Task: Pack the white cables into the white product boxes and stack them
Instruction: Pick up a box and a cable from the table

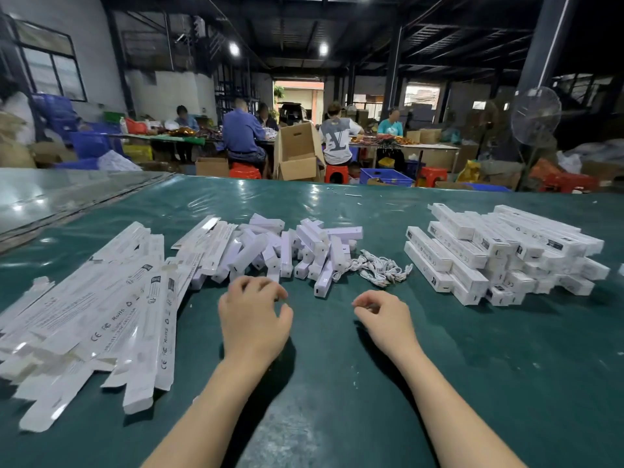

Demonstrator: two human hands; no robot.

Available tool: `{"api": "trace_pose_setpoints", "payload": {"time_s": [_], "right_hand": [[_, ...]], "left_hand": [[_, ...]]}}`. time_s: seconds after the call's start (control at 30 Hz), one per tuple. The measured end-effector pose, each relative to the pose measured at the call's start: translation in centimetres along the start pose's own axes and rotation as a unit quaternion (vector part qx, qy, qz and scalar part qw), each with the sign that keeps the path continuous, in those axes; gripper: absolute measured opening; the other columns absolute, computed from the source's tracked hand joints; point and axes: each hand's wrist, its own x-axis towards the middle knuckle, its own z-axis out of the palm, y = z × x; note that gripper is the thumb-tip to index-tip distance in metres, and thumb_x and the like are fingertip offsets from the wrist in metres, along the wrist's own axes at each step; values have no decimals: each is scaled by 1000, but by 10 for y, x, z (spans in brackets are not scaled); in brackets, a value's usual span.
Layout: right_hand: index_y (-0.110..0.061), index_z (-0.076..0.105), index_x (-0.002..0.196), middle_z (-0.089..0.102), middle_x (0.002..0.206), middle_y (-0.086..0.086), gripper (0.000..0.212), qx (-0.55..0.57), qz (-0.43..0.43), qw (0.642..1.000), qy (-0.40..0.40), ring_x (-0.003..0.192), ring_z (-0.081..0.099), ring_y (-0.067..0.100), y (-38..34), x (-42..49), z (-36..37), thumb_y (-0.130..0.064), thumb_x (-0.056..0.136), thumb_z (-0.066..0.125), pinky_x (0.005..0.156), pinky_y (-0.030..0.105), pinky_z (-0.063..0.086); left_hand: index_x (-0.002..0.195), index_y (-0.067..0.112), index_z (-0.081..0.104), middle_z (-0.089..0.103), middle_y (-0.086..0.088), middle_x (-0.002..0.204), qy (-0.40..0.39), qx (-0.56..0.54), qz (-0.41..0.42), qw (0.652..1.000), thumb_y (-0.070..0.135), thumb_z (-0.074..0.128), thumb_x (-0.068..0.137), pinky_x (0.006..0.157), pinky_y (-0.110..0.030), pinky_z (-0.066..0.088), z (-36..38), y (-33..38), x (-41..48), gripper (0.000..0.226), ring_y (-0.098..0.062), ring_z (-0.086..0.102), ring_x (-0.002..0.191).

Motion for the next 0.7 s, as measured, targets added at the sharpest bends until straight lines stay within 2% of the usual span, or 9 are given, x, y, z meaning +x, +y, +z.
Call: {"api": "trace_pose_setpoints", "payload": {"time_s": [0.07, 0.13, 0.17, 0.23, 0.37, 0.43, 0.5, 0.6, 0.7], "right_hand": [[-19, 64, 70, 65, 74, 2, 20, -5, 2, 1000, 5, 69, 55, 13, 0, 0, -3, -1, 77, 57, 55, 13, 33], [-20, 64, 69, 65, 71, -1, 21, 4, 10, 1000, 15, 70, 55, 13, 1, 0, -4, -2, 77, 57, 53, 7, 35], [-21, 63, 69, 64, 69, -4, 22, 1, 10, 1000, 10, 70, 56, 12, 1, 1, -4, -2, 77, 57, 53, 8, 34], [-23, 63, 67, 62, 67, -8, 23, -5, 4, 1000, -2, 70, 56, 10, 0, 1, -2, -3, 77, 57, 54, 12, 32], [-23, 63, 67, 61, 66, -11, 23, -5, -4, 1000, 1, 67, 55, 6, 0, 0, -1, -3, 77, 57, 55, 6, 35], [-23, 63, 66, 61, 65, -12, 23, 7, -9, 1000, 7, 65, 55, 4, -2, -2, 0, -3, 78, 57, 56, 10, 35], [-23, 63, 64, 62, 64, -12, 23, 74, -6, 997, -17, 60, 56, 3, -7, -4, 2, -5, 80, 61, 60, 16, 40], [-20, 66, 82, 66, 75, -4, 8, 297, 27, 942, -153, 58, 58, 7, -19, -9, 7, -14, 78, 70, 56, 20, 45], [-18, 60, 99, 68, 83, -2, 29, 400, 40, 880, -253, 68, 62, 13, -24, -12, 10, -21, 71, 66, 60, 24, 45]], "left_hand": [[115, 25, 55, 34, -6, 142, -22, 101, -111, 988, 31, 59, 78, 107, -46, 11, -9, -25, 11, 37, -27, 14, 134], [129, 25, 41, 4, -11, 153, -106, 156, -239, 953, 35, 57, 78, 107, -62, 4, -21, -45, 18, 54, -35, -5, 139], [130, 24, 38, -3, -12, 153, -138, 163, -282, 935, 33, 55, 79, 105, -65, 7, -25, -51, 19, 55, -37, -7, 139], [124, 24, 40, -2, -14, 148, -164, 165, -302, 924, 26, 52, 78, 102, -60, 20, -28, -54, 20, 48, -38, 3, 135], [129, 26, 32, 7, -16, 142, -160, 151, -239, 946, 10, 47, 79, 95, -47, 31, -21, -43, 16, 55, -37, 32, 121], [136, 27, 26, 16, -15, 140, -136, 97, -186, 968, 7, 47, 83, 93, -46, 36, -20, -37, 15, 61, -36, 45, 112], [139, 24, 28, 33, -13, 137, -94, 12, -87, 992, 12, 54, 86, 89, -42, 42, -21, -26, 15, 60, -33, 52, 108], [141, 27, 32, 52, 4, 128, -76, -141, 55, 986, 13, 68, 78, 89, -22, 35, -19, 3, 7, 73, -16, 52, 115], [133, 34, 40, 55, 19, 116, -113, -210, 123, 963, 19, 73, 74, 81, -7, 33, -10, 30, -8, 70, -3, 55, 104]]}}
